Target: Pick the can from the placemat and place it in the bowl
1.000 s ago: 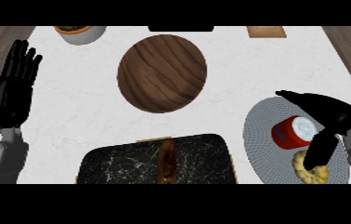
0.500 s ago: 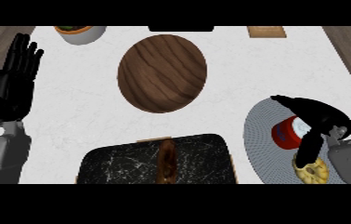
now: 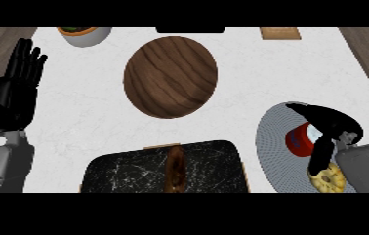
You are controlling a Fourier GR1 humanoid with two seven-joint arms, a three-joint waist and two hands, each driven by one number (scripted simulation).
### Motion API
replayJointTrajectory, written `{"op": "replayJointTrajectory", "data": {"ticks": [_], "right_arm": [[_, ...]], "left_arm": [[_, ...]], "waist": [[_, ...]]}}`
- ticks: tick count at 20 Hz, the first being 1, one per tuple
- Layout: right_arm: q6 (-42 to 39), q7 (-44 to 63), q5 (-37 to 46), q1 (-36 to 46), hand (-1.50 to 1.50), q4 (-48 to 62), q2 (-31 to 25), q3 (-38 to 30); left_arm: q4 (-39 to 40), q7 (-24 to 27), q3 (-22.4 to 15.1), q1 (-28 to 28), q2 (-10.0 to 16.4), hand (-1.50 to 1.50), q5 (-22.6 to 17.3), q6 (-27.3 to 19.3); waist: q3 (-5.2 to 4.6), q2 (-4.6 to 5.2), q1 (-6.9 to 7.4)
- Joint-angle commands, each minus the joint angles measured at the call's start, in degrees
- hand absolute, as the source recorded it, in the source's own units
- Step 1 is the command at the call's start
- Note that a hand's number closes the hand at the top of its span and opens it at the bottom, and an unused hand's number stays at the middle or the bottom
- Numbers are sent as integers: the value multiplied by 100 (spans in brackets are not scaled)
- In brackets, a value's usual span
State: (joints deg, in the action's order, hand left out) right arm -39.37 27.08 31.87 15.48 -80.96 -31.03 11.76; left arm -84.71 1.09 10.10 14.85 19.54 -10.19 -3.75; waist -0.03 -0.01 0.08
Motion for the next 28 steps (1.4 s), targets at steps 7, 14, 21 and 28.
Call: {"op": "replayJointTrajectory", "data": {"ticks": [7, 14, 21, 28], "right_arm": [[600, -1390, 777, 107, 150, 504, -134, -231], [818, -1424, 1307, -74, 150, 249, 283, -265], [2527, -47, 1735, -2024, 150, -746, 478, -953], [2564, 1192, 2362, -3375, 150, -3597, 533, -990]], "left_arm": [[225, -135, 262, 270, 118, 0, -44, 235], [-345, -136, 103, -237, -203, 0, 199, 125], [-80, -43, 459, -316, -12, 0, 50, 100], [-143, -96, 301, -173, -36, 0, 88, 213]], "waist": [[4, 10, 0], [3, -2, 3], [-3, -111, -484], [-11, -46, -225]]}}
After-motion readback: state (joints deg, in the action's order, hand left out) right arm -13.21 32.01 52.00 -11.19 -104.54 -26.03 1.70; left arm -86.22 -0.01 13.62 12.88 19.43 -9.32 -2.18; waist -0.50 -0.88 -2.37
